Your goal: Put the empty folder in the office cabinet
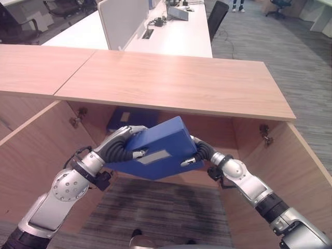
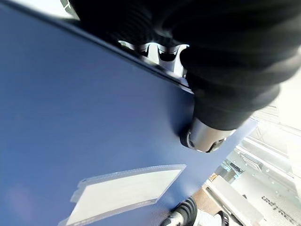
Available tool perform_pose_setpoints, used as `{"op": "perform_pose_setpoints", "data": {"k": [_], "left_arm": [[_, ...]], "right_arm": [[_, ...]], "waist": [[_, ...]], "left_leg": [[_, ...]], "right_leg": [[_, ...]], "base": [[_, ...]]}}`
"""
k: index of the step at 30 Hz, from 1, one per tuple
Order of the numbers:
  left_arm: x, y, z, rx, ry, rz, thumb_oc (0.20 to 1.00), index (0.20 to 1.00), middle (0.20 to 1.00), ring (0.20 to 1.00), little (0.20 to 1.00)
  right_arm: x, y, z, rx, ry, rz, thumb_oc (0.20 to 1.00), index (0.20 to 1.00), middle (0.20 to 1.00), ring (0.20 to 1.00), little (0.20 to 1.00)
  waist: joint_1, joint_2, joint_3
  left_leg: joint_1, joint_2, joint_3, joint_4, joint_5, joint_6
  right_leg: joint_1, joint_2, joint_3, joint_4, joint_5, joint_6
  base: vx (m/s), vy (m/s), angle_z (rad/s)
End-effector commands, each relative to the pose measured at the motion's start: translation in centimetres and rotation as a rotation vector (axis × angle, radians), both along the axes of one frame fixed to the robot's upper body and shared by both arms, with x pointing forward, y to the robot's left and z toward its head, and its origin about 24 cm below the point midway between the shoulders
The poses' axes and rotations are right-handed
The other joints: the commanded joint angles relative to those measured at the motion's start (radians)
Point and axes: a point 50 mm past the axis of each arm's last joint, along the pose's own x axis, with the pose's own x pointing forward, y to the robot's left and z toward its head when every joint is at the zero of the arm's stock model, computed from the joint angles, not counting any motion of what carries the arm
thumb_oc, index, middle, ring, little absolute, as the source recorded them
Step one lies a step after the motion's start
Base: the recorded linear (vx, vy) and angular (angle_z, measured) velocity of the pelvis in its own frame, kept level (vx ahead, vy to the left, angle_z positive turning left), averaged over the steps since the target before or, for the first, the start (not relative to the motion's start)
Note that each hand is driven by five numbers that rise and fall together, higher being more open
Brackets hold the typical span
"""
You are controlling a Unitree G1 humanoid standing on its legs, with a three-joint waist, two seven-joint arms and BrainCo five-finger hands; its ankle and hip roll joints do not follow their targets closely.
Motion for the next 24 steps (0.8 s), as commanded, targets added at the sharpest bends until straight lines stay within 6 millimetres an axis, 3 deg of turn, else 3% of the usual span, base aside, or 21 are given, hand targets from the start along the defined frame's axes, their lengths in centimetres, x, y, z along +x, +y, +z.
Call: {"op": "perform_pose_setpoints", "data": {"k": [1, 3, 4, 5, 16, 17, 18, 19, 20, 21, 24], "left_arm": [[-1.8, -4.8, 5.4, -0.306, -0.261, -0.29, 0.2, 0.2, 0.2, 0.2, 0.2], [-1.9, -5.6, 5.8, -0.341, -0.264, -0.333, 0.2, 0.2, 0.2, 0.2, 0.2], [-1.8, -5.6, 5.8, -0.342, -0.264, -0.334, 0.2, 0.2, 0.2, 0.2, 0.2], [-1.8, -5.9, 5.9, -0.345, -0.266, -0.348, 0.2, 0.2, 0.2, 0.2, 0.2], [-1.3, -6.4, 5.3, -0.389, -0.211, -0.358, 0.2, 0.2, 0.2, 0.2, 0.2], [-1.1, -6.2, 4.6, -0.394, -0.17, -0.344, 0.489, 0.489, 0.489, 0.489, 0.489], [-0.9, -6.1, 4.1, -0.401, -0.131, -0.337, 0.558, 0.558, 0.558, 0.558, 0.558], [-0.9, -6.1, 4.0, -0.402, -0.129, -0.338, 0.953, 0.953, 0.953, 0.953, 0.953], [-0.8, -5.8, 2.9, -0.412, -0.055, -0.317, 1.0, 1.0, 1.0, 1.0, 1.0], [-0.8, -5.8, 2.9, -0.413, -0.053, -0.317, 1.0, 1.0, 1.0, 1.0, 1.0], [-0.3, -5.0, 0.3, -0.442, 0.097, -0.253, 1.0, 1.0, 1.0, 1.0, 1.0]], "right_arm": [[-0.3, 5.3, 1.1, 0.045, -0.05, 0.177, 1.0, 1.0, 1.0, 1.0, 1.0], [-0.3, 5.9, 1.0, 0.039, -0.045, 0.194, 1.0, 1.0, 1.0, 1.0, 1.0], [-0.2, 5.9, 1.1, 0.039, -0.046, 0.194, 0.41, 0.41, 0.41, 0.41, 0.41], [-0.2, 6.2, 1.1, 0.038, -0.043, 0.205, 0.2, 0.2, 0.2, 0.2, 0.2], [-2.0, 7.5, 0.2, 0.137, 0.084, 0.299, 0.2, 0.2, 0.2, 0.2, 0.2], [-2.5, 7.2, -0.5, 0.146, 0.113, 0.294, 0.2, 0.2, 0.2, 0.2, 0.2], [-2.6, 6.9, -0.8, 0.135, 0.119, 0.284, 0.2, 0.2, 0.2, 0.2, 0.2], [-2.6, 6.9, -0.9, 0.134, 0.12, 0.284, 0.2, 0.2, 0.2, 0.2, 0.2], [-2.8, 6.4, -1.5, 0.11, 0.133, 0.267, 0.2, 0.2, 0.2, 0.2, 0.2], [-2.9, 6.4, -1.6, 0.11, 0.134, 0.268, 0.2, 0.2, 0.2, 0.2, 0.2], [-3.4, 5.4, -3.2, 0.095, 0.199, 0.221, 0.2, 0.2, 0.2, 0.2, 0.2]], "waist": [[-0.009, -0.032, -0.055], [-0.012, -0.032, -0.057], [-0.012, -0.032, -0.056], [-0.01, -0.032, -0.057], [-0.012, -0.036, -0.056], [-0.016, -0.036, -0.056], [-0.018, -0.034, -0.054], [-0.018, -0.034, -0.055], [-0.02, -0.032, -0.053], [-0.02, -0.032, -0.054], [-0.024, -0.029, -0.051]], "left_leg": [[-0.097, 0.042, -0.011, 0.09, -0.003, -0.013], [-0.098, 0.042, -0.011, 0.089, -0.002, -0.012], [-0.098, 0.042, -0.011, 0.089, -0.002, -0.012], [-0.098, 0.041, -0.011, 0.09, -0.002, -0.012], [-0.097, 0.043, -0.01, 0.092, 0.001, -0.015], [-0.098, 0.044, -0.009, 0.091, 0.003, -0.015], [-0.098, 0.045, -0.009, 0.09, 0.003, -0.015], [-0.097, 0.045, -0.009, 0.09, 0.003, -0.015], [-0.097, 0.046, -0.008, 0.089, 0.004, -0.015], [-0.097, 0.046, -0.007, 0.088, 0.004, -0.015], [-0.094, 0.049, -0.005, 0.089, 0.005, -0.016]], "right_leg": [[0.041, -0.021, 0.037, 0.007, -0.1, 0.02], [0.039, -0.021, 0.038, 0.007, -0.1, 0.02], [0.039, -0.021, 0.038, 0.007, -0.1, 0.02], [0.038, -0.021, 0.038, 0.007, -0.1, 0.021], [0.041, -0.019, 0.038, 0.008, -0.102, 0.018], [0.04, -0.018, 0.039, 0.008, -0.102, 0.019], [0.039, -0.018, 0.039, 0.008, -0.101, 0.019], [0.039, -0.018, 0.039, 0.008, -0.101, 0.019], [0.039, -0.017, 0.039, 0.008, -0.101, 0.019], [0.039, -0.017, 0.039, 0.008, -0.101, 0.019], [0.04, -0.015, 0.04, 0.008, -0.101, 0.018]], "base": [[0.0, 0.0, 0.0], [0.0, 0.0, 0.0], [0.0, 0.0, 0.0], [0.0, 0.0, 0.0], [0.0, 0.0, 0.0], [0.0, 0.0, 0.0], [0.0, 0.0, 0.0], [0.0, 0.0, 0.0], [0.0, 0.0, 0.0], [0.0, 0.0, 0.0], [0.0, 0.0, 0.0]]}}
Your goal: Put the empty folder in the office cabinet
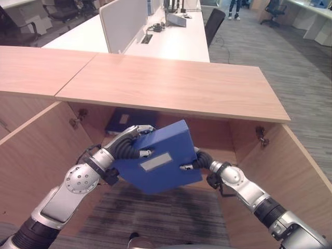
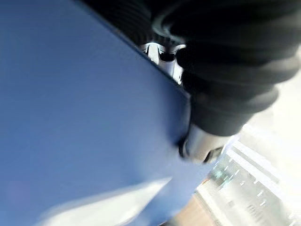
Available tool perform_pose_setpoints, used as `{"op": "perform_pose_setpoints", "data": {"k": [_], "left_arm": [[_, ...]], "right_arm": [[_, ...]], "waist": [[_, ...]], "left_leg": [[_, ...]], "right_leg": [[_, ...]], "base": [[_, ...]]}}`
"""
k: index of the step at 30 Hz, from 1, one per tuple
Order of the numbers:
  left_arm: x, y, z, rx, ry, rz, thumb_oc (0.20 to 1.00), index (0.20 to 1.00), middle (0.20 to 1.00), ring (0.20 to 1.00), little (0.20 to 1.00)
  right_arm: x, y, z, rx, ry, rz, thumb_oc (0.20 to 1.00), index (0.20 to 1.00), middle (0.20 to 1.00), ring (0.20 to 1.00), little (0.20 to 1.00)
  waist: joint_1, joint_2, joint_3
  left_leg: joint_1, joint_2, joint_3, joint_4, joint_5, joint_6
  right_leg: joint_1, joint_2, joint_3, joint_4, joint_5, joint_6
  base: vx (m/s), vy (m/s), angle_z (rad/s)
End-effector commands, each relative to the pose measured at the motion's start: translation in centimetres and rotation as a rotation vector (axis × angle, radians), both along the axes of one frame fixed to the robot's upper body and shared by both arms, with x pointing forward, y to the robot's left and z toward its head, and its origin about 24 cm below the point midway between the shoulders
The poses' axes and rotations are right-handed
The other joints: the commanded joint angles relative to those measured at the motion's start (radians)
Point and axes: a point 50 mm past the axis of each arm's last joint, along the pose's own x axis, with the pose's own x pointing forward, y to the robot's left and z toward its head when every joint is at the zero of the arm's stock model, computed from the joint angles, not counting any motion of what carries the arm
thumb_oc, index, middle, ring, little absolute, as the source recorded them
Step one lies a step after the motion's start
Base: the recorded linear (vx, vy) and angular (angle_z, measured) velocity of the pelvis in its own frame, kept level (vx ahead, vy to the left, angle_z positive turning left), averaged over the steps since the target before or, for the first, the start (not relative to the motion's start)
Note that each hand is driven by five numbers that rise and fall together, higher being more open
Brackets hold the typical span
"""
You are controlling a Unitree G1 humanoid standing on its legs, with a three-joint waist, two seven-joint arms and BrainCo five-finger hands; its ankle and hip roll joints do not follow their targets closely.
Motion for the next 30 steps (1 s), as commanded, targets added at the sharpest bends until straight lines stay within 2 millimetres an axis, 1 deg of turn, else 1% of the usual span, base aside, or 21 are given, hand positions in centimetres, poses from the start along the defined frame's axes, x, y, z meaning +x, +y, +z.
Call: {"op": "perform_pose_setpoints", "data": {"k": [1, 2, 3, 4, 5, 6, 9, 10, 13, 14, 15, 18, 23, 24, 27, 30], "left_arm": [[-1.2, -3.1, 0.9, -0.277, -0.003, -0.172, 1.0, 1.0, 1.0, 1.0, 1.0], [-1.1, -2.9, 0.4, -0.27, 0.021, -0.159, 1.0, 1.0, 1.0, 1.0, 1.0], [-1.3, -2.1, -1.2, -0.271, 0.104, -0.114, 1.0, 1.0, 1.0, 1.0, 1.0], [-1.3, -2.1, -1.2, -0.272, 0.104, -0.114, 1.0, 1.0, 1.0, 1.0, 1.0], [-1.6, -1.1, -2.6, -0.279, 0.171, -0.057, 1.0, 1.0, 1.0, 1.0, 1.0], [-1.6, -1.1, -2.6, -0.279, 0.171, -0.057, 1.0, 1.0, 1.0, 1.0, 1.0], [-2.2, 0.3, -4.4, -0.329, 0.267, 0.026, 1.0, 1.0, 1.0, 1.0, 1.0], [-2.7, 1.1, -5.3, -0.345, 0.307, 0.072, 1.0, 1.0, 1.0, 1.0, 1.0], [-3.0, 1.4, -5.8, -0.359, 0.332, 0.096, 1.0, 1.0, 1.0, 1.0, 1.0], [-3.6, 2.1, -7.1, -0.398, 0.395, 0.15, 1.0, 1.0, 1.0, 1.0, 1.0], [-3.6, 2.1, -7.1, -0.398, 0.395, 0.15, 1.0, 1.0, 1.0, 1.0, 1.0], [-4.1, 2.4, -8.2, -0.45, 0.456, 0.182, 1.0, 1.0, 1.0, 1.0, 1.0], [-4.4, 2.1, -9.4, -0.537, 0.539, 0.185, 1.0, 1.0, 1.0, 1.0, 1.0], [-4.5, 1.9, -9.8, -0.575, 0.568, 0.179, 1.0, 1.0, 1.0, 1.0, 1.0], [-4.5, 1.7, -10.0, -0.613, 0.597, 0.17, 1.0, 1.0, 1.0, 1.0, 1.0], [-4.7, 1.2, -10.5, -0.693, 0.653, 0.152, 1.0, 1.0, 1.0, 1.0, 1.0]], "right_arm": [[-1.2, 4.9, 0.0, 0.099, 0.034, 0.16, 0.2, 0.2, 0.2, 0.2, 0.2], [-1.3, 4.6, -0.2, 0.097, 0.043, 0.15, 0.2, 0.2, 0.2, 0.2, 0.2], [-1.7, 3.7, -0.8, 0.099, 0.075, 0.117, 0.2, 0.2, 0.2, 0.2, 0.2], [-1.7, 3.7, -0.8, 0.098, 0.075, 0.116, 0.2, 0.2, 0.2, 0.2, 0.2], [-1.9, 2.6, -1.3, 0.089, 0.093, 0.072, 0.2, 0.2, 0.2, 0.2, 0.2], [-1.9, 2.6, -1.3, 0.089, 0.093, 0.072, 0.2, 0.2, 0.2, 0.2, 0.2], [-2.1, 1.4, -1.9, 0.077, 0.113, 0.024, 0.2, 0.2, 0.2, 0.2, 0.2], [-2.4, 1.0, -2.2, 0.089, 0.137, 0.006, 0.2, 0.2, 0.2, 0.2, 0.2], [-2.6, 0.8, -2.4, 0.096, 0.148, -0.001, 0.2, 0.2, 0.2, 0.2, 0.2], [-3.0, 0.4, -2.8, 0.093, 0.171, -0.015, 0.2, 0.2, 0.2, 0.2, 0.2], [-3.0, 0.4, -2.8, 0.093, 0.171, -0.015, 0.2, 0.2, 0.2, 0.2, 0.2], [-3.4, 0.2, -3.2, 0.09, 0.191, -0.018, 0.2, 0.2, 0.2, 0.2, 0.2], [-3.8, 0.2, -3.7, 0.066, 0.212, -0.006, 0.2, 0.2, 0.2, 0.2, 0.2], [-3.8, -0.1, -3.9, 0.045, 0.211, -0.003, 0.2, 0.2, 0.2, 0.2, 0.2], [-3.8, -0.4, -3.9, 0.018, 0.206, -0.001, 0.2, 0.2, 0.2, 0.2, 0.2], [-3.8, -0.8, -4.0, 0.004, 0.205, -0.009, 0.2, 0.2, 0.2, 0.2, 0.2]], "waist": [[-0.023, -0.018, -0.022], [-0.024, -0.018, -0.021], [-0.026, -0.015, -0.017], [-0.027, -0.016, -0.018], [-0.026, -0.014, -0.015], [-0.026, -0.015, -0.016], [-0.02, -0.012, -0.008], [-0.016, -0.012, -0.006], [-0.015, -0.012, -0.005], [-0.009, -0.013, 0.001], [-0.01, -0.013, 0.0], [-0.006, -0.012, 0.005], [-0.004, -0.012, 0.01], [-0.007, -0.01, 0.012], [-0.01, -0.01, 0.014], [-0.012, -0.01, 0.019]], "left_leg": [[-0.092, 0.05, -0.015, 0.086, 0.007, -0.016], [-0.093, 0.05, -0.015, 0.086, 0.008, -0.016], [-0.091, 0.053, -0.015, 0.087, 0.004, -0.018], [-0.094, 0.052, -0.016, 0.086, 0.008, -0.016], [-0.096, 0.052, -0.017, 0.087, 0.01, -0.016], [-0.097, 0.052, -0.018, 0.086, 0.011, -0.015], [-0.098, 0.054, -0.022, 0.09, 0.008, -0.017], [-0.102, 0.054, -0.027, 0.089, 0.01, -0.016], [-0.105, 0.053, -0.03, 0.09, 0.011, -0.016], [-0.109, 0.053, -0.036, 0.09, 0.013, -0.016], [-0.11, 0.053, -0.037, 0.09, 0.014, -0.016], [-0.113, 0.053, -0.043, 0.089, 0.017, -0.015], [-0.115, 0.049, -0.047, 0.082, 0.022, -0.013], [-0.114, 0.049, -0.049, 0.08, 0.023, -0.012], [-0.117, 0.047, -0.05, 0.081, 0.024, -0.011], [-0.128, 0.048, -0.054, 0.106, 0.019, -0.012]], "right_leg": [[0.045, -0.013, 0.034, 0.007, -0.111, 0.019], [0.043, -0.013, 0.033, 0.007, -0.111, 0.019], [0.046, -0.011, 0.034, 0.007, -0.116, 0.017], [0.043, -0.012, 0.033, 0.007, -0.112, 0.017], [0.042, -0.011, 0.032, 0.007, -0.112, 0.016], [0.04, -0.011, 0.031, 0.007, -0.112, 0.016], [0.042, -0.009, 0.03, 0.007, -0.115, 0.015], [0.041, -0.008, 0.026, 0.007, -0.116, 0.013], [0.041, -0.008, 0.023, 0.007, -0.116, 0.012], [0.04, -0.006, 0.018, 0.006, -0.118, 0.011], [0.04, -0.006, 0.017, 0.006, -0.118, 0.011], [0.039, -0.005, 0.011, 0.006, -0.119, 0.01], [0.038, -0.002, 0.005, 0.006, -0.121, 0.008], [0.038, -0.003, 0.003, 0.006, -0.121, 0.007], [0.036, -0.002, 0.002, 0.006, -0.122, 0.006], [0.036, 0.0, 0.006, 0.006, -0.125, 0.002]], "base": [[0.0, 0.0, 0.0], [0.0, 0.0, 0.0], [0.0, 0.0, 0.0], [0.0, 0.0, 0.0], [0.0, 0.0, 0.0], [0.0, 0.0, 0.0], [0.0, 0.0, 0.0], [0.0, 0.0, 0.0], [0.0, 0.0, 0.0], [0.0, -0.02, 0.04], [0.0, -0.027, 0.07], [0.0, -0.014, 0.05], [0.0, -0.017, 0.09], [0.0, 0.0, 0.0], [0.0, 0.0, 0.0], [0.0, -0.016, 0.0]]}}
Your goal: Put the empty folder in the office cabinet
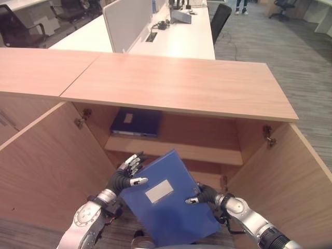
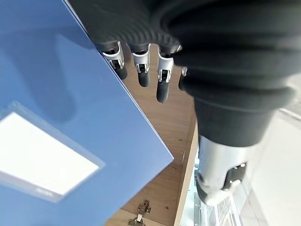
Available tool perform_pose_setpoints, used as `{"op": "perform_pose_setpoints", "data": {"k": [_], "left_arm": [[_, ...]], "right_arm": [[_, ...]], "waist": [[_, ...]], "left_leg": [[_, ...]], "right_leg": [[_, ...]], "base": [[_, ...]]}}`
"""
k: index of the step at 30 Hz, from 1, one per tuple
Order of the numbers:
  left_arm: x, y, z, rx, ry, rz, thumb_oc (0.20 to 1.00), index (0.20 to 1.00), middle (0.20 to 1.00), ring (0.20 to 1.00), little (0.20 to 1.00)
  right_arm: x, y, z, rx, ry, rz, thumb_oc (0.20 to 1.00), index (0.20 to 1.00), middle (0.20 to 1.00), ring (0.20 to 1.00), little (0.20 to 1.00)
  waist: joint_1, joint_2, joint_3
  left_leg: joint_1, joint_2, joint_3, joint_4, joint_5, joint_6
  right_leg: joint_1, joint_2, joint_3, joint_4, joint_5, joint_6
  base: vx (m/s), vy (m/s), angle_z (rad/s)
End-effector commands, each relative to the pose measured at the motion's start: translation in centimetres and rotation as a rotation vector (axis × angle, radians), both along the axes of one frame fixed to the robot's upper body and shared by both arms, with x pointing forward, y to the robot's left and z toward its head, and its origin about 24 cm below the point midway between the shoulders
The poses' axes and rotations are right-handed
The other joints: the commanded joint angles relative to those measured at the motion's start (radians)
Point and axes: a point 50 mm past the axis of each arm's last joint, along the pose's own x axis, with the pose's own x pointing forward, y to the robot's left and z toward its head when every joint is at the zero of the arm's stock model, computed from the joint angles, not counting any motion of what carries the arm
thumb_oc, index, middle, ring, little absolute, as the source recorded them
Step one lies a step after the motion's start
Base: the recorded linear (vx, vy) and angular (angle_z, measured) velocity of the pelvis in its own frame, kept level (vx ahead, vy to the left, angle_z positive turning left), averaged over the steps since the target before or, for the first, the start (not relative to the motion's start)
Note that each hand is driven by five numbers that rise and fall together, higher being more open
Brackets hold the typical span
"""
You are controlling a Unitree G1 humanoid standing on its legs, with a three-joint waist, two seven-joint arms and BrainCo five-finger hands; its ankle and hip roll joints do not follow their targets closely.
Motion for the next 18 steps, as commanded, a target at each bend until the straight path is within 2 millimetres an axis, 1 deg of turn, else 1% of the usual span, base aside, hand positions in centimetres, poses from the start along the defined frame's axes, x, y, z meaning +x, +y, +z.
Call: {"op": "perform_pose_setpoints", "data": {"k": [1, 2, 3, 4, 5, 6, 7, 8, 9, 10, 11, 12, 13, 14, 15, 16, 17, 18], "left_arm": [[-0.4, -1.4, 0.3, -0.179, 0.016, -0.057, 1.0, 1.0, 1.0, 1.0, 1.0], [-0.4, -1.4, 0.3, -0.179, 0.016, -0.057, 1.0, 1.0, 1.0, 1.0, 1.0], [-0.4, -1.8, 0.1, -0.259, 0.045, -0.066, 1.0, 1.0, 1.0, 1.0, 1.0], [-0.5, -2.3, -0.1, -0.295, 0.071, -0.082, 1.0, 1.0, 1.0, 1.0, 1.0], [-0.5, -2.3, -0.1, -0.295, 0.071, -0.083, 1.0, 1.0, 1.0, 1.0, 1.0], [-0.3, -2.7, -0.2, -0.336, 0.079, -0.088, 1.0, 1.0, 1.0, 1.0, 1.0], [0.1, -3.5, 0.1, -0.412, 0.079, -0.101, 1.0, 1.0, 1.0, 1.0, 1.0], [0.1, -3.5, 0.1, -0.412, 0.079, -0.102, 1.0, 1.0, 1.0, 1.0, 1.0], [0.3, -3.8, 0.4, -0.431, 0.07, -0.115, 1.0, 1.0, 1.0, 1.0, 1.0], [0.7, -4.9, 0.6, -0.45, 0.061, -0.139, 1.0, 1.0, 1.0, 1.0, 1.0], [0.7, -4.9, 0.6, -0.449, 0.061, -0.139, 1.0, 1.0, 1.0, 1.0, 1.0], [1.0, -5.0, 1.1, -0.444, 0.032, -0.15, 1.0, 1.0, 1.0, 1.0, 1.0], [1.1, -5.0, 1.0, -0.444, 0.05, -0.16, 1.0, 1.0, 1.0, 1.0, 1.0], [1.1, -5.0, 1.0, -0.444, 0.05, -0.16, 1.0, 1.0, 1.0, 1.0, 1.0], [1.4, -4.8, 1.3, -0.447, 0.03, -0.159, 1.0, 1.0, 1.0, 1.0, 1.0], [1.3, -4.9, 1.1, -0.445, 0.043, -0.174, 1.0, 1.0, 1.0, 1.0, 1.0], [1.5, -5.5, 1.5, -0.478, 0.028, -0.19, 1.0, 1.0, 1.0, 1.0, 1.0], [1.5, -5.5, 1.5, -0.478, 0.028, -0.19, 1.0, 1.0, 1.0, 1.0, 1.0]], "right_arm": [[1.8, 1.6, 2.4, 0.1, -0.102, 0.038, 0.2, 0.2, 0.2, 0.2, 0.2], [1.8, 1.6, 2.4, 0.1, -0.102, 0.038, 0.2, 0.2, 0.2, 0.2, 0.2], [1.4, 1.3, 2.3, 0.074, -0.106, 0.044, 0.2, 0.2, 0.2, 0.2, 0.2], [1.0, 0.9, 2.0, 0.092, -0.085, 0.037, 0.2, 0.2, 0.2, 0.2, 0.2], [1.0, 0.9, 2.0, 0.092, -0.085, 0.037, 0.2, 0.2, 0.2, 0.2, 0.2], [1.0, 0.8, 1.8, 0.091, -0.079, 0.021, 0.2, 0.2, 0.2, 0.2, 0.2], [1.2, 0.5, 1.3, 0.07, -0.062, -0.009, 0.2, 0.2, 0.2, 0.2, 0.2], [1.3, 0.5, 1.3, 0.07, -0.062, -0.009, 0.2, 0.2, 0.2, 0.2, 0.2], [1.5, 0.3, 1.1, 0.056, -0.06, -0.025, 0.2, 0.2, 0.2, 0.2, 0.2], [2.7, 1.9, -0.9, -0.006, -0.021, -0.073, 0.2, 0.2, 0.2, 0.2, 0.2], [2.7, 1.9, -0.9, -0.005, -0.022, -0.073, 0.2, 0.2, 0.2, 0.2, 0.2], [3.4, 1.7, -0.7, -0.079, -0.052, -0.048, 0.2, 0.2, 0.2, 0.2, 0.2], [4.4, 2.5, 0.0, -0.003, -0.065, -0.093, 0.2, 0.2, 0.2, 0.2, 0.2], [4.4, 2.4, 0.0, -0.004, -0.064, -0.093, 0.2, 0.2, 0.2, 0.2, 0.2], [4.8, 1.4, 0.4, -0.061, -0.092, -0.086, 0.2, 0.2, 0.2, 0.2, 0.2], [4.4, 0.5, 0.4, -0.031, -0.085, -0.108, 0.2, 0.2, 0.2, 0.2, 0.2], [4.5, 1.5, -0.6, -0.09, -0.062, -0.105, 0.2, 0.2, 0.2, 0.2, 0.2], [4.6, 1.5, -0.6, -0.09, -0.063, -0.105, 0.2, 0.2, 0.2, 0.2, 0.2]], "waist": [[-0.012, -0.045, 0.005], [-0.012, -0.045, 0.005], [-0.016, -0.049, 0.021], [-0.021, -0.051, 0.03], [-0.022, -0.051, 0.03], [-0.023, -0.054, 0.039], [-0.024, -0.054, 0.05], [-0.024, -0.054, 0.05], [-0.023, -0.057, 0.057], [0.005, -0.056, 0.056], [0.004, -0.058, 0.056], [0.006, -0.057, 0.056], [0.022, -0.041, 0.054], [0.024, -0.042, 0.055], [0.021, -0.044, 0.057], [0.021, -0.042, 0.057], [0.034, -0.031, 0.045], [0.034, -0.03, 0.044]], "left_leg": [[-0.115, 0.053, -0.03, 0.148, 0.028, -0.016], [-0.117, 0.053, -0.031, 0.151, 0.027, -0.016], [-0.146, 0.058, -0.047, 0.229, 0.047, -0.023], [-0.162, 0.056, -0.055, 0.267, 0.052, -0.022], [-0.164, 0.057, -0.056, 0.27, 0.051, -0.022], [-0.181, 0.055, -0.062, 0.306, 0.058, -0.019], [-0.202, 0.032, -0.073, 0.315, 0.05, -0.003], [-0.203, 0.032, -0.074, 0.316, 0.05, -0.002], [-0.228, 0.006, -0.086, 0.31, 0.039, 0.008], [-0.274, -0.056, -0.109, 0.266, 0.013, 0.03], [-0.275, -0.057, -0.109, 0.265, 0.014, 0.03], [-0.282, -0.075, -0.11, 0.216, 0.027, 0.033], [-0.314, -0.102, -0.119, 0.104, 0.08, 0.042], [-0.306, -0.103, -0.116, 0.097, 0.082, 0.041], [-0.315, -0.105, -0.105, 0.049, 0.096, 0.039], [-0.32, -0.108, -0.098, 0.009, 0.111, 0.039], [-0.306, -0.114, -0.084, -0.055, 0.122, 0.047], [-0.308, -0.113, -0.084, -0.056, 0.124, 0.047]], "right_leg": [[0.052, 0.001, 0.044, 0.008, -0.121, -0.003], [0.051, 0.001, 0.044, 0.008, -0.121, -0.004], [0.058, 0.007, 0.057, 0.009, -0.12, -0.012], [0.06, 0.008, 0.06, 0.009, -0.12, -0.016], [0.06, 0.009, 0.059, 0.009, -0.12, -0.016], [0.062, 0.009, 0.06, 0.009, -0.12, -0.018], [0.064, 0.001, 0.06, 0.008, -0.124, -0.015], [0.064, 0.0, 0.059, 0.008, -0.124, -0.015], [0.063, -0.009, 0.055, 0.007, -0.124, -0.011], [0.056, -0.025, 0.041, 0.007, -0.124, 0.001], [0.056, -0.026, 0.04, 0.007, -0.124, 0.001], [0.051, -0.027, 0.041, 0.007, -0.122, 0.009], [0.043, -0.017, 0.042, 0.007, -0.126, 0.023], [0.046, -0.019, 0.044, 0.007, -0.128, 0.022], [0.046, -0.015, 0.053, 0.007, -0.132, 0.028], [0.047, -0.011, 0.061, 0.007, -0.138, 0.033], [0.053, -0.004, 0.076, 0.007, -0.148, 0.044], [0.051, -0.003, 0.076, 0.007, -0.146, 0.045]], "base": [[0.01, -0.043, -0.01], [0.0, -0.068, -0.02], [-0.01, -0.045, -0.05], [-0.01, -0.045, -0.09], [-0.01, -0.02, -0.17], [-0.01, 0.024, -0.22], [0.0, 0.025, -0.17], [0.0, 0.053, -0.05], [0.02, 0.075, -0.07], [0.02, 0.075, -0.02], [0.05, 0.096, 0.04], [0.09, 0.141, 0.21], [0.1, 0.137, 0.22], [0.11, 0.131, 0.13], [0.08, 0.059, 0.03], [0.17, 0.159, -0.1], [0.13, 0.129, -0.08], [0.16, 0.159, -0.15]]}}
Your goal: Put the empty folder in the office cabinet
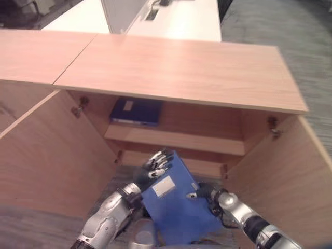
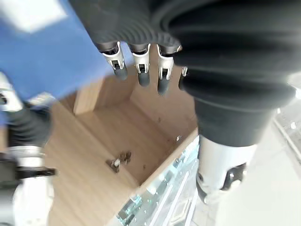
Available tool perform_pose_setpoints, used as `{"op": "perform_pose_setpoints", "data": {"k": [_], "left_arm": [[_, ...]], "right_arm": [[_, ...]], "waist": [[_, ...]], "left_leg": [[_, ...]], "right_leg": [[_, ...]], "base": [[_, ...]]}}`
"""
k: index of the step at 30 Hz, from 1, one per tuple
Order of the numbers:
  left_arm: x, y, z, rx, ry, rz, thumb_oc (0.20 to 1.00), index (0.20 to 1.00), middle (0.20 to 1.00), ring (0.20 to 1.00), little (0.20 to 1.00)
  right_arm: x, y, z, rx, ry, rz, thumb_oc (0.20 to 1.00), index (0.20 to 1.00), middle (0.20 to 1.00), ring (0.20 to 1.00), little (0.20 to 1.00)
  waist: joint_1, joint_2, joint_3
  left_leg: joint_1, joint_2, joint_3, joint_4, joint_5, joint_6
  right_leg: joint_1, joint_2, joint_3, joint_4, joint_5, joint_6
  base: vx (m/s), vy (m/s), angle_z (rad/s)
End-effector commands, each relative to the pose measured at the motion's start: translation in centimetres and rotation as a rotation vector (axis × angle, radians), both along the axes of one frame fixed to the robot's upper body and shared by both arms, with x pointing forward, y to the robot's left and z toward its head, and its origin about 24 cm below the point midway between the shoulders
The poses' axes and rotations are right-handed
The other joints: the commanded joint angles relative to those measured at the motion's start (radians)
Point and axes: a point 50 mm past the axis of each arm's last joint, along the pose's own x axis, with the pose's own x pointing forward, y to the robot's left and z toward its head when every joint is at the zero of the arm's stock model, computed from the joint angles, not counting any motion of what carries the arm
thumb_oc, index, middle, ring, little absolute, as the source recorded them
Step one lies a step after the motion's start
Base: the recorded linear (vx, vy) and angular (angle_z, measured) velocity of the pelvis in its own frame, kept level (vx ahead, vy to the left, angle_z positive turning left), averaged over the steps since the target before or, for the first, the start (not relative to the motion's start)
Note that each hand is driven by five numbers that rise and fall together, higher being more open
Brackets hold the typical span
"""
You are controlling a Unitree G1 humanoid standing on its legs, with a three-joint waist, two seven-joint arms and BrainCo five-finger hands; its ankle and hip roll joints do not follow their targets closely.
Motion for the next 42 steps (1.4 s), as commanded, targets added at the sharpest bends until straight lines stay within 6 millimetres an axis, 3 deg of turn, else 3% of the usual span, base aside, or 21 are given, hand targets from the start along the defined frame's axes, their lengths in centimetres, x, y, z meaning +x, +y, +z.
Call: {"op": "perform_pose_setpoints", "data": {"k": [1, 2, 5, 12, 16, 20, 21, 22, 23, 25, 26, 27, 28, 29, 31, 33, 36, 37, 39, 40, 42], "left_arm": [[-0.1, -0.1, 1.8, -0.082, -0.071, -0.013, 1.0, 1.0, 1.0, 1.0, 1.0], [0.1, -0.5, 2.2, -0.092, -0.095, -0.015, 1.0, 1.0, 1.0, 1.0, 1.0], [0.1, -0.3, 2.3, -0.083, -0.097, -0.048, 1.0, 1.0, 1.0, 1.0, 1.0], [0.5, 0.1, 3.4, -0.105, -0.151, -0.045, 1.0, 1.0, 1.0, 1.0, 1.0], [0.5, 0.5, 3.6, -0.1, -0.167, -0.039, 1.0, 1.0, 1.0, 1.0, 1.0], [0.5, 0.6, 3.6, -0.088, -0.173, -0.039, 1.0, 1.0, 1.0, 1.0, 1.0], [0.5, 0.6, 3.6, -0.089, -0.173, -0.039, 1.0, 1.0, 1.0, 1.0, 1.0], [0.5, 0.6, 3.6, -0.086, -0.173, -0.046, 1.0, 1.0, 1.0, 1.0, 1.0], [0.5, 0.2, 3.3, -0.088, -0.158, -0.061, 1.0, 1.0, 1.0, 1.0, 1.0], [0.5, 0.2, 3.3, -0.088, -0.159, -0.061, 1.0, 1.0, 1.0, 1.0, 1.0], [0.2, -0.3, 2.9, -0.084, -0.129, -0.085, 1.0, 1.0, 1.0, 1.0, 1.0], [0.2, 0.1, 3.0, -0.07, -0.135, -0.08, 1.0, 1.0, 1.0, 1.0, 1.0], [0.1, 0.7, 3.0, -0.058, -0.127, -0.079, 1.0, 1.0, 1.0, 1.0, 1.0], [0.1, 0.7, 3.0, -0.058, -0.126, -0.079, 1.0, 1.0, 1.0, 1.0, 1.0], [-0.5, 2.0, 3.2, -0.05, -0.126, -0.039, 1.0, 1.0, 1.0, 1.0, 1.0], [-1.3, 2.8, 3.0, -0.039, -0.101, -0.025, 1.0, 1.0, 1.0, 1.0, 1.0], [-1.6, 2.9, 2.1, -0.04, -0.068, -0.02, 1.0, 1.0, 1.0, 1.0, 1.0], [-1.5, 3.0, 2.0, -0.028, -0.083, 0.0, 1.0, 1.0, 1.0, 1.0, 1.0], [-1.6, 3.2, 2.2, -0.011, -0.104, 0.004, 1.0, 1.0, 1.0, 1.0, 1.0], [-1.7, 3.4, 2.7, -0.007, -0.135, 0.007, 1.0, 1.0, 1.0, 1.0, 1.0], [-1.6, 3.3, 2.4, 0.003, -0.132, -0.022, 1.0, 1.0, 1.0, 1.0, 1.0]], "right_arm": [[2.1, 3.6, 1.2, 0.086, -0.082, 0.029, 0.2, 0.2, 0.2, 0.2, 0.2], [2.7, 4.2, 1.1, -0.014, -0.089, 0.059, 0.2, 0.2, 0.2, 0.2, 0.2], [2.3, 4.1, 0.5, 0.024, -0.052, 0.035, 0.2, 0.2, 0.2, 0.2, 0.2], [0.7, 3.3, -0.7, -0.018, -0.009, 0.065, 0.2, 0.2, 0.2, 0.2, 0.2], [0.7, 3.1, -0.6, 0.001, -0.013, 0.045, 0.2, 0.2, 0.2, 0.2, 0.2], [1.2, 3.8, 0.6, 0.235, -0.023, -0.114, 0.2, 0.2, 0.2, 0.2, 0.2], [1.2, 3.8, 0.7, 0.234, -0.023, -0.115, 0.2, 0.2, 0.2, 0.2, 0.2], [1.7, 4.1, 1.8, 0.409, -0.04, -0.216, 0.2, 0.2, 0.2, 0.2, 0.2], [2.0, 3.9, 1.2, 0.451, -0.012, -0.317, 0.2, 0.2, 0.2, 0.2, 0.2], [2.0, 3.9, 1.3, 0.452, -0.013, -0.317, 0.2, 0.2, 0.2, 0.2, 0.2], [3.9, 5.1, 3.4, 0.608, -0.06, -0.36, 0.2, 0.2, 0.2, 0.2, 0.2], [4.0, 4.1, 3.4, 0.57, -0.073, -0.379, 0.2, 0.2, 0.2, 0.2, 0.2], [4.8, 3.8, 5.2, 0.665, -0.123, -0.373, 0.2, 0.2, 0.2, 0.2, 0.2], [4.7, 3.8, 5.2, 0.665, -0.122, -0.373, 0.2, 0.2, 0.2, 0.2, 0.2], [4.1, 2.2, 6.1, 0.752, -0.16, -0.41, 0.2, 0.2, 0.2, 0.2, 0.2], [3.1, 0.9, 6.7, 0.827, -0.194, -0.439, 0.2, 0.2, 0.2, 0.2, 0.2], [2.1, 0.7, 6.7, 1.005, -0.191, -0.532, 0.2, 0.2, 0.2, 0.2, 0.2], [-0.5, 1.8, 5.7, 1.017, -0.151, -0.515, 0.2, 0.2, 0.2, 0.2, 0.2], [-2.0, 1.8, 5.2, 1.029, -0.122, -0.518, 0.2, 0.2, 0.2, 0.2, 0.2], [-3.8, 1.4, 5.2, 1.029, -0.119, -0.499, 0.2, 0.2, 0.2, 0.2, 0.2], [-2.9, 0.3, 4.0, 1.003, -0.076, -0.559, 0.2, 0.2, 0.2, 0.2, 0.2]], "waist": [[0.003, -0.018, -0.045], [0.006, -0.015, -0.058], [0.013, -0.028, -0.09], [0.009, -0.091, -0.143], [0.011, -0.105, -0.16], [0.008, -0.112, -0.173], [0.009, -0.111, -0.176], [0.003, -0.107, -0.168], [0.011, -0.102, -0.165], [0.012, -0.101, -0.167], [0.021, -0.092, -0.149], [0.023, -0.086, -0.141], [0.021, -0.082, -0.118], [0.021, -0.082, -0.119], [0.011, -0.071, -0.101], [-0.003, -0.07, -0.069], [-0.012, -0.076, -0.008], [-0.015, -0.093, 0.032], [-0.023, -0.104, 0.048], [-0.04, -0.116, 0.097], [-0.037, -0.121, 0.1]], "left_leg": [[-0.089, -0.004, 0.015, -0.032, 0.125, 0.037], [-0.087, -0.003, 0.015, -0.039, 0.145, 0.037], [-0.069, -0.015, 0.04, -0.044, 0.139, 0.051], [-0.014, -0.093, 0.113, -0.04, 0.05, 0.124], [0.005, -0.12, 0.137, -0.048, 0.021, 0.143], [0.036, -0.176, 0.141, -0.048, -0.025, 0.175], [0.033, -0.174, 0.142, -0.048, -0.024, 0.174], [0.06, -0.198, 0.137, -0.048, -0.045, 0.188], [0.073, -0.205, 0.132, -0.048, -0.054, 0.195], [0.07, -0.203, 0.133, -0.048, -0.053, 0.194], [0.101, -0.221, 0.132, -0.048, -0.076, 0.213], [0.112, -0.22, 0.138, -0.048, -0.087, 0.218], [0.156, -0.215, 0.161, -0.048, -0.133, 0.22], [0.157, -0.216, 0.161, -0.048, -0.133, 0.22], [0.189, -0.194, 0.207, -0.048, -0.156, 0.219], [0.228, -0.179, 0.245, -0.048, -0.171, 0.221], [0.276, -0.17, 0.249, -0.026, -0.197, 0.22], [0.281, -0.175, 0.242, 0.011, -0.223, 0.213], [0.272, -0.175, 0.239, 0.038, -0.238, 0.212], [0.217, -0.158, 0.241, 0.109, -0.251, 0.206], [0.17, -0.147, 0.236, 0.158, -0.259, 0.205]], "right_leg": [[0.076, 0.045, 0.04, 0.006, -0.144, 0.062], [0.082, 0.043, 0.045, 0.006, -0.147, 0.064], [0.088, 0.011, 0.063, 0.006, -0.155, 0.083], [0.079, -0.109, 0.114, 0.006, -0.118, 0.166], [0.058, -0.148, 0.119, 0.023, -0.101, 0.194], [0.037, -0.221, 0.089, 0.112, -0.089, 0.24], [0.034, -0.219, 0.091, 0.11, -0.086, 0.239], [0.019, -0.257, 0.069, 0.185, -0.069, 0.251], [0.015, -0.27, 0.052, 0.222, -0.064, 0.25], [0.012, -0.267, 0.054, 0.22, -0.06, 0.249], [-0.016, -0.316, 0.019, 0.332, -0.005, 0.242], [-0.03, -0.333, -0.005, 0.383, 0.002, 0.232], [-0.063, -0.381, -0.087, 0.482, 0.006, 0.23], [-0.064, -0.384, -0.085, 0.485, 0.004, 0.231], [-0.089, -0.397, -0.195, 0.467, 0.016, 0.228], [-0.139, -0.381, -0.254, 0.418, 0.038, 0.235], [-0.21, -0.383, -0.267, 0.373, 0.095, 0.255], [-0.203, -0.376, -0.26, 0.324, 0.105, 0.258], [-0.192, -0.367, -0.258, 0.301, 0.113, 0.256], [-0.221, -0.362, -0.243, 0.318, 0.11, 0.247], [-0.234, -0.37, -0.254, 0.328, 0.102, 0.24]], "base": [[0.14, 0.138, -0.34], [0.21, 0.196, -0.47], [0.28, 0.26, -0.36], [0.17, 0.209, -0.21], [0.11, 0.197, -0.32], [0.11, 0.202, -0.2], [0.08, 0.177, 0.0], [0.08, 0.184, 0.03], [0.08, 0.184, 0.04], [0.03, 0.094, 0.21], [0.05, 0.182, 0.15], [0.16, 0.283, -0.09], [0.12, 0.15, -0.18], [0.13, 0.152, -0.15], [0.06, 0.048, -0.31], [0.07, -0.024, -0.84], [0.08, -0.074, -0.44], [0.02, -0.109, -0.05], [-0.05, -0.105, 0.17], [-0.13, -0.127, 0.21], [-0.12, -0.13, 0.23]]}}
